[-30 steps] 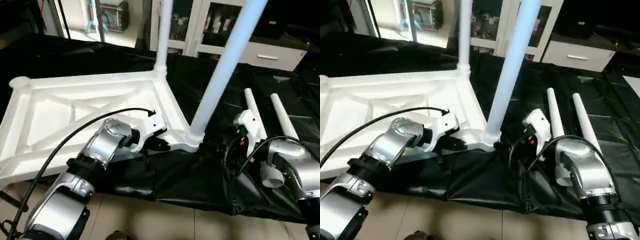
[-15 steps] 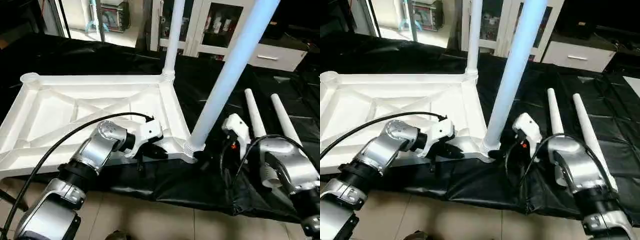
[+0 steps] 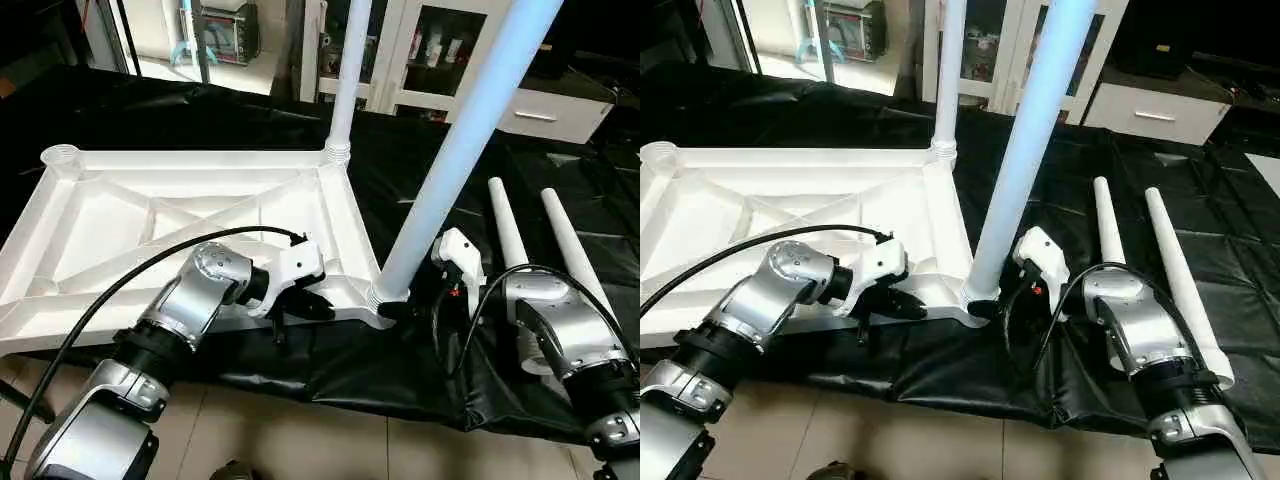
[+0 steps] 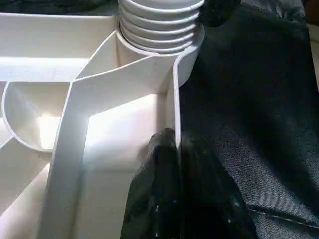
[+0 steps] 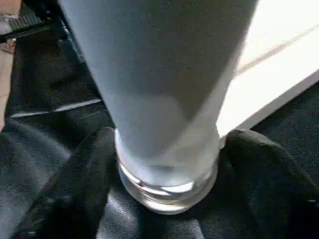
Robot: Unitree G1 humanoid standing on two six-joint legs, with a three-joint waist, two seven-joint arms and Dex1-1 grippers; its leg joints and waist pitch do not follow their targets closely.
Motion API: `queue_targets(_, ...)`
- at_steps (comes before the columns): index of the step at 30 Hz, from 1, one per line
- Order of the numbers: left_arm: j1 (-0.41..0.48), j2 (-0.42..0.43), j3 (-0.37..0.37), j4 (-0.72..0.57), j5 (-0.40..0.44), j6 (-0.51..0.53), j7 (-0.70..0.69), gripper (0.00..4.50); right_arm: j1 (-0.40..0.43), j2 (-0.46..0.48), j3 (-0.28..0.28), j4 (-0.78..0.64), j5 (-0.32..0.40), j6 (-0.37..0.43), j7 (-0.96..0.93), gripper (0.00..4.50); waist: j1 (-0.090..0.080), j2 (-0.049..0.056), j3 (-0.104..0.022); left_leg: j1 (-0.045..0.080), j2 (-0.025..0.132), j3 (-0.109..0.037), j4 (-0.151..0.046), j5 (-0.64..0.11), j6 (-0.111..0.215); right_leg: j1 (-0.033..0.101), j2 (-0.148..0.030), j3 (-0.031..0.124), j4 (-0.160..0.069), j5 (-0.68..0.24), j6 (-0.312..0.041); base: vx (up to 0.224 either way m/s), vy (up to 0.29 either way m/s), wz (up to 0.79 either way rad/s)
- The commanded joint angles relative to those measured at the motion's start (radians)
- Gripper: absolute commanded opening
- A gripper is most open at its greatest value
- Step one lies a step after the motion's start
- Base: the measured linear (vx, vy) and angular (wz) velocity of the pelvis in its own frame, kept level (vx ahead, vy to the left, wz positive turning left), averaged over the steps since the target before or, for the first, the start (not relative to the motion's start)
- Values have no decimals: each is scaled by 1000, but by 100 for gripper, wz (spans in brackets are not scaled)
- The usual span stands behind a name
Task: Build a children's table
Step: Rotate leg to tighten
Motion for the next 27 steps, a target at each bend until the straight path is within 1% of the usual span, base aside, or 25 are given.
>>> queue_targets(1,8,-12,-29,-26,-13,7,-33,0,-22,-7,-2,10,-8,-9,3,337,1,-10,-68,29,66,-27,-68,-159,60,38,-77,39,-63,-133,-254,0,0,0)
queue_targets(2,9,-12,-29,-27,-13,7,-32,0,-22,-5,-1,13,-9,-10,9,337,1,-11,-68,29,66,-27,-67,-155,60,39,-76,39,-61,-127,-255,0,0,0)
queue_targets(3,9,-11,-29,-27,-13,8,-33,0,-23,-4,-2,16,-11,-13,12,321,1,-10,-68,29,66,-27,-68,-153,60,39,-76,39,-61,-123,-256,0,0,0)
queue_targets(6,10,-11,-31,-28,-12,9,-33,0,-25,-2,1,27,-12,-23,17,304,0,-10,-69,29,66,-27,-67,-156,61,39,-76,39,-61,-120,-259,0,0,0)
queue_targets(7,11,-10,-32,-29,-12,10,-34,0,-25,-1,1,30,-13,-25,18,283,0,-11,-69,29,66,-27,-67,-154,62,40,-76,39,-60,-119,-259,0,0,0)
queue_targets(12,11,-8,-34,-32,-10,17,-33,0,-18,7,-1,33,-14,-29,15,276,1,-10,-70,30,66,-27,-66,-147,65,40,-75,39,-58,-107,-263,0,0,0)
queue_targets(14,10,-9,-33,-30,-8,20,-28,0,-15,13,-4,36,-15,-29,-1,274,0,-11,-69,30,66,-27,-66,-156,61,39,-76,39,-60,-119,-261,0,0,0)
queue_targets(16,4,-16,-29,-19,-4,33,-10,0,-17,27,-9,54,-31,-24,-49,274,-1,-11,-68,31,66,-27,-68,-164,55,37,-75,39,-62,-134,-258,0,0,0)
queue_targets(17,-6,-27,-24,0,5,43,19,0,-20,43,-9,81,-60,-18,-121,274,-2,-11,-67,31,66,-28,-69,-169,50,36,-75,39,-63,-143,-256,0,0,0)
queue_targets(18,-16,-39,-17,16,10,51,46,0,-22,57,-7,100,-82,-16,-175,273,-6,-11,-64,30,65,-28,-72,-198,37,34,-75,39,-68,-182,-249,0,0,0)
queue_targets(20,-40,-70,0,53,20,66,111,0,-28,94,-11,128,-112,17,-290,272,-12,-10,-62,35,64,-33,-78,-269,-8,30,-75,38,-78,-284,-221,0,0,0)
queue_targets(21,-55,-88,11,72,22,80,148,0,-31,119,-20,134,-115,36,-343,272,-15,-12,-62,34,63,-34,-79,-281,-18,31,-75,38,-79,-303,-213,0,0,0)
queue_targets(22,-69,-106,22,90,25,98,186,0,-33,146,-32,132,-108,60,-386,272,-16,-12,-61,36,63,-37,-81,-307,-33,28,-78,38,-84,-346,-195,0,0,0)
queue_targets(23,-69,-106,22,90,25,98,186,0,-33,146,-32,132,-108,60,-386,272,-19,-13,-60,37,62,-37,-81,-319,-38,26,-78,39,-87,-364,-186,0,0,0)
queue_targets(24,-97,-140,43,125,29,130,258,0,-38,198,-52,126,-101,96,-468,272,-20,-12,-62,39,64,-41,-82,-342,-46,25,-79,37,-90,-385,-175,0,0,0)
queue_targets(25,-105,-149,48,134,30,139,276,0,-40,213,-57,126,-101,104,-493,272,-22,-12,-63,41,64,-42,-83,-351,-53,21,-77,37,-91,-380,-173,0,0,0)
queue_targets(26,-121,-166,57,156,38,149,321,0,-47,250,-71,134,-104,118,-562,272,-26,-8,-63,39,63,-43,-85,-357,-57,21,-77,38,-90,-371,-174,0,0,0)
queue_targets(27,-138,-186,68,180,45,156,374,0,-56,292,-87,149,-109,123,-651,272,-29,-7,-63,38,62,-43,-86,-360,-60,21,-76,37,-91,-368,-172,0,0,0)
